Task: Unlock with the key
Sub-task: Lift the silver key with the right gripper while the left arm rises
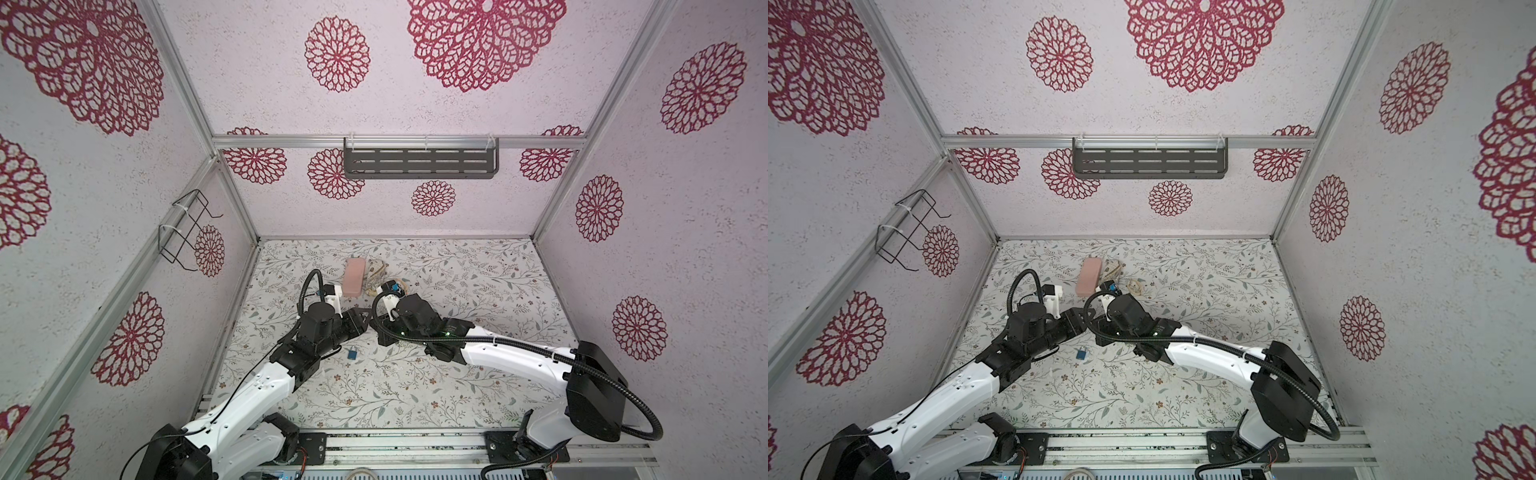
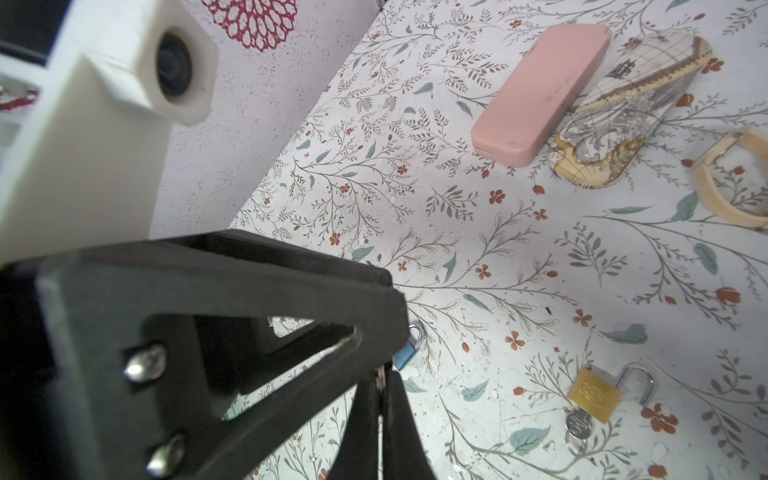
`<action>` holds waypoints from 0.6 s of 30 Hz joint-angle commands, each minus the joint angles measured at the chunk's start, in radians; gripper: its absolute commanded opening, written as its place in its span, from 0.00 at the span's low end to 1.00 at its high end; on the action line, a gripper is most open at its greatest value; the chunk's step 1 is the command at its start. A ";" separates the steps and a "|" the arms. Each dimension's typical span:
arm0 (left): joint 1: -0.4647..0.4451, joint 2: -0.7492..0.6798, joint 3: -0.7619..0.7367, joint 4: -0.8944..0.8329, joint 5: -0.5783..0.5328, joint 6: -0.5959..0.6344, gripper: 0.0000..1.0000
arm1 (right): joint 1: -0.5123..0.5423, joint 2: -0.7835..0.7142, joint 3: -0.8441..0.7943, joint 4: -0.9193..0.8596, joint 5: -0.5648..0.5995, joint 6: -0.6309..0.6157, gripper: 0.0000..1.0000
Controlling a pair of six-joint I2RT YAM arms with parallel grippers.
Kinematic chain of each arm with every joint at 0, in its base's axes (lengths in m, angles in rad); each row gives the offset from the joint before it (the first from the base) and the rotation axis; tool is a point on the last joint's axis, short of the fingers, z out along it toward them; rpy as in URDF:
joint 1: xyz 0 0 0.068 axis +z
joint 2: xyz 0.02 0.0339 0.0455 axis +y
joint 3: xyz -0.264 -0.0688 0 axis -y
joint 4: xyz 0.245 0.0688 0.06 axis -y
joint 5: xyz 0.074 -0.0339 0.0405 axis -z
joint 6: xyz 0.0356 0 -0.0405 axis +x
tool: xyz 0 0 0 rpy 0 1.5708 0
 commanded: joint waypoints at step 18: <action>-0.007 -0.015 -0.035 0.060 -0.025 0.013 0.07 | -0.016 -0.002 0.017 0.026 -0.023 0.015 0.00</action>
